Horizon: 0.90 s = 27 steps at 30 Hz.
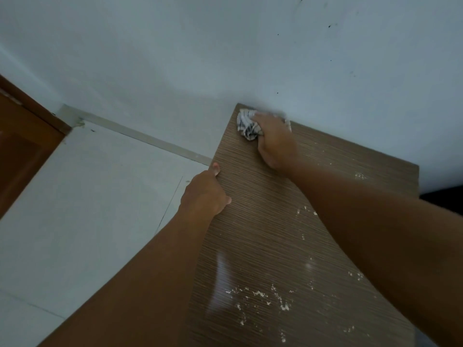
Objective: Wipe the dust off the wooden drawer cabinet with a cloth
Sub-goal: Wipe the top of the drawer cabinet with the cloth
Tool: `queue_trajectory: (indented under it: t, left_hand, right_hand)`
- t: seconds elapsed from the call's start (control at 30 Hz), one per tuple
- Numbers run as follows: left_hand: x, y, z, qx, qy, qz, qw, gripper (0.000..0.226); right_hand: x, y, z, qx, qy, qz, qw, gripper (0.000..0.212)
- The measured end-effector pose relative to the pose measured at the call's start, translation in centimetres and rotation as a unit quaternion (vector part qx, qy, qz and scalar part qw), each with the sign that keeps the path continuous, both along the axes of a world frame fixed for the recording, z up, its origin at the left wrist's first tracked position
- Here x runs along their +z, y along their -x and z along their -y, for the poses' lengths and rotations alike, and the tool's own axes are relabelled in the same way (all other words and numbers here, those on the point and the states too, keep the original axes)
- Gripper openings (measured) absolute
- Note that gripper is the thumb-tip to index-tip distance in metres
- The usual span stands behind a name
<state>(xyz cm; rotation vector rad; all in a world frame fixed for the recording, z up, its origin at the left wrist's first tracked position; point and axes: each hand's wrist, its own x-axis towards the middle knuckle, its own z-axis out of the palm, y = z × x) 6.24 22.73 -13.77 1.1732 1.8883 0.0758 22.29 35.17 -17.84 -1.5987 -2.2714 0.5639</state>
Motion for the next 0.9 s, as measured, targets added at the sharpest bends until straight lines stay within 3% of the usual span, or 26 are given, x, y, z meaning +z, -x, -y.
queue_trajectory:
  t: [0.2,0.43,0.6,0.77,0.83,0.9]
  left_hand:
    - [0.0,0.4,0.0,-0.013,0.004,-0.001,1.0,0.09]
    - [0.2,1.0,-0.4,-0.007,0.015,0.014,1.0,0.067]
    - [-0.1,-0.2,0.2,-0.062,-0.004,-0.076,0.995,0.074]
    - [0.0,-2.3,0.9,-0.149,-0.004,-0.238,0.96,0.095]
    - [-0.1,-3.7,1.0,-0.192,-0.071,-0.245,0.948,0.092]
    - [0.0,-5.1,0.7,-0.236,-0.126,-0.201,0.942,0.087]
  right_hand:
    - [-0.1,-2.1,6.3,0.114,0.036,-0.017,0.993,0.051]
    - [0.5,-5.2,16.9,0.175,0.086,-0.028,0.98,0.049]
    - [0.7,-5.9,24.6,0.208,0.102,-0.046,0.972,0.049]
    - [4.5,-6.1,25.8,0.107,0.12,-0.14,0.977,0.051]
    - [6.6,-7.3,23.4,0.04,0.088,-0.164,0.982,0.045]
    - [8.0,-9.4,19.8,-0.022,0.035,-0.134,0.99,0.039]
